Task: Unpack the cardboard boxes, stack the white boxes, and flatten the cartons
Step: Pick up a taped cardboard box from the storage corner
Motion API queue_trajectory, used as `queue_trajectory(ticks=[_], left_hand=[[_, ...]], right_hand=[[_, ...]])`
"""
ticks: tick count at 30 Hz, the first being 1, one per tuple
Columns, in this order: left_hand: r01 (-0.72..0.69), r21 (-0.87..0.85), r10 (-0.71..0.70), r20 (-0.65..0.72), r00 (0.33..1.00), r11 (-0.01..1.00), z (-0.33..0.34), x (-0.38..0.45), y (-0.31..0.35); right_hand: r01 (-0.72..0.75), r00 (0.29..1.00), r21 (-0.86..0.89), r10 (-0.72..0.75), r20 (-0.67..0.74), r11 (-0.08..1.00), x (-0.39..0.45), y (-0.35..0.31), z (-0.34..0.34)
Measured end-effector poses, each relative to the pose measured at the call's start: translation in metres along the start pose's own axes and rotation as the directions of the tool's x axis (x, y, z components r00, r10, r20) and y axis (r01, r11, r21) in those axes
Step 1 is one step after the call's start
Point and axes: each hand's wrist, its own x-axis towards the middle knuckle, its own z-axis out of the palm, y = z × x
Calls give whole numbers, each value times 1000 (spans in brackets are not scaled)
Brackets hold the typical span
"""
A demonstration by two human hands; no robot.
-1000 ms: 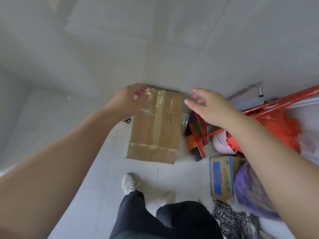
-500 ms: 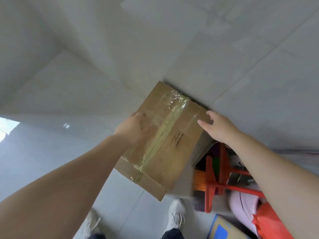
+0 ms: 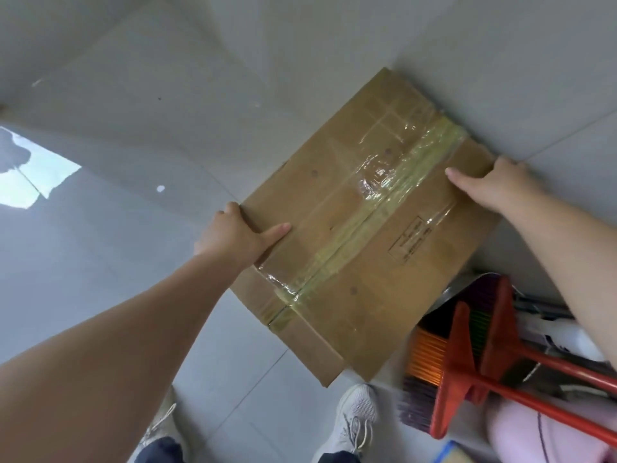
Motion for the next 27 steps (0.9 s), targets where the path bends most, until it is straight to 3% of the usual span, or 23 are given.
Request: queue_trajectory(ticks=[4, 10, 18, 27], left_hand=[[-25, -34, 22, -103, 994, 999, 9, 1, 3], [-55, 8, 56, -134, 989, 998, 11, 6, -1], [-89, -90, 74, -157, 985, 992, 6, 7, -19], [-9, -107, -16, -228, 974, 994, -75, 3, -114]], right_hand=[[-29, 999, 98, 26, 33, 995, 2, 2, -3], [-30, 999, 140, 28, 18, 990, -4, 0, 0], [-34, 999, 189, 38, -19, 981, -17, -12, -5], [93, 996, 164, -93, -9, 982, -81, -128, -31]])
